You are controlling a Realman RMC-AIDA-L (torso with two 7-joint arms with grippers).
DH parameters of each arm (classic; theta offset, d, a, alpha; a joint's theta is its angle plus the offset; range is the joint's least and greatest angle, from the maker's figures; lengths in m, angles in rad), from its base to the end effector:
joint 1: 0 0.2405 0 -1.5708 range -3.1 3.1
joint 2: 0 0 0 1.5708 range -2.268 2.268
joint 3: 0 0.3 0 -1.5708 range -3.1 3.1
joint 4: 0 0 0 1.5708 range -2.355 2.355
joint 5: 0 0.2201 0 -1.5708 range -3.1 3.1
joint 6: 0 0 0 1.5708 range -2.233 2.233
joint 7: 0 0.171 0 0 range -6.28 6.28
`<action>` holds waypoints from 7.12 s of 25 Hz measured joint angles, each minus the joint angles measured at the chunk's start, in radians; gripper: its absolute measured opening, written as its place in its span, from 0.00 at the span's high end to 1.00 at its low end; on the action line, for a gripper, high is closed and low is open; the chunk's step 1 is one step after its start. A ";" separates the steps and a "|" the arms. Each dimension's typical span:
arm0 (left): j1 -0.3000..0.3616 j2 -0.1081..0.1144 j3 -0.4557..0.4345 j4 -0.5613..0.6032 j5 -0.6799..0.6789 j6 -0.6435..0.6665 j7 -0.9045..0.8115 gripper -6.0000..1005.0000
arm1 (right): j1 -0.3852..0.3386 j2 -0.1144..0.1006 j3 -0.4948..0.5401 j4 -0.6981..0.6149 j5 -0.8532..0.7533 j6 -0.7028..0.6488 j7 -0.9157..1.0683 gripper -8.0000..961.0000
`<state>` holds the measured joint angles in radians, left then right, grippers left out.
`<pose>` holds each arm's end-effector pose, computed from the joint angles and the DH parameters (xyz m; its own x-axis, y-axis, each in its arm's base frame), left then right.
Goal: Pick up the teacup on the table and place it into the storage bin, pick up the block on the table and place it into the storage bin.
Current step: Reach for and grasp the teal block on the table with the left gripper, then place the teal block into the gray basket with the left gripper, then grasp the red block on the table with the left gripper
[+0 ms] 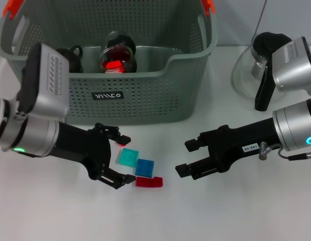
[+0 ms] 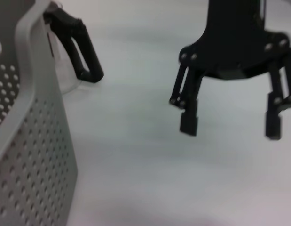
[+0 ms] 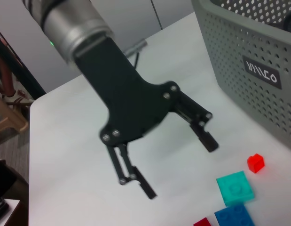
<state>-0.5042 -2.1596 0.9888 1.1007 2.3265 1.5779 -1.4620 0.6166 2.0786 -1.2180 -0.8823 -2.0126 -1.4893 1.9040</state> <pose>-0.2638 0.3592 -0.0608 0.9949 0.0993 0.0182 0.1009 -0.9832 -0.1518 0.2173 0.3739 -0.0908 0.8714 -0.4655 -0.1548 -0.4638 -0.8846 0.0488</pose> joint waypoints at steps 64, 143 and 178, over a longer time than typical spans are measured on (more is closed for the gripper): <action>-0.310 -0.010 0.491 -0.125 0.412 -0.214 -0.132 0.27 | 0.005 -0.032 0.054 0.036 -0.101 -0.031 0.037 0.10; -0.389 0.200 -0.503 -0.116 -0.102 0.102 -0.494 0.59 | 0.007 -0.021 0.062 0.077 -0.101 0.000 -0.026 0.10; -0.054 -0.009 0.081 0.413 -0.022 0.363 -0.299 0.05 | 0.013 -0.025 0.069 0.079 -0.101 -0.013 -0.015 0.10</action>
<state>-0.5580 -2.1687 1.0693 1.5133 2.3042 1.9412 -1.7612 0.6294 2.0533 -1.1489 -0.8038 -2.1138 -1.5024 1.8895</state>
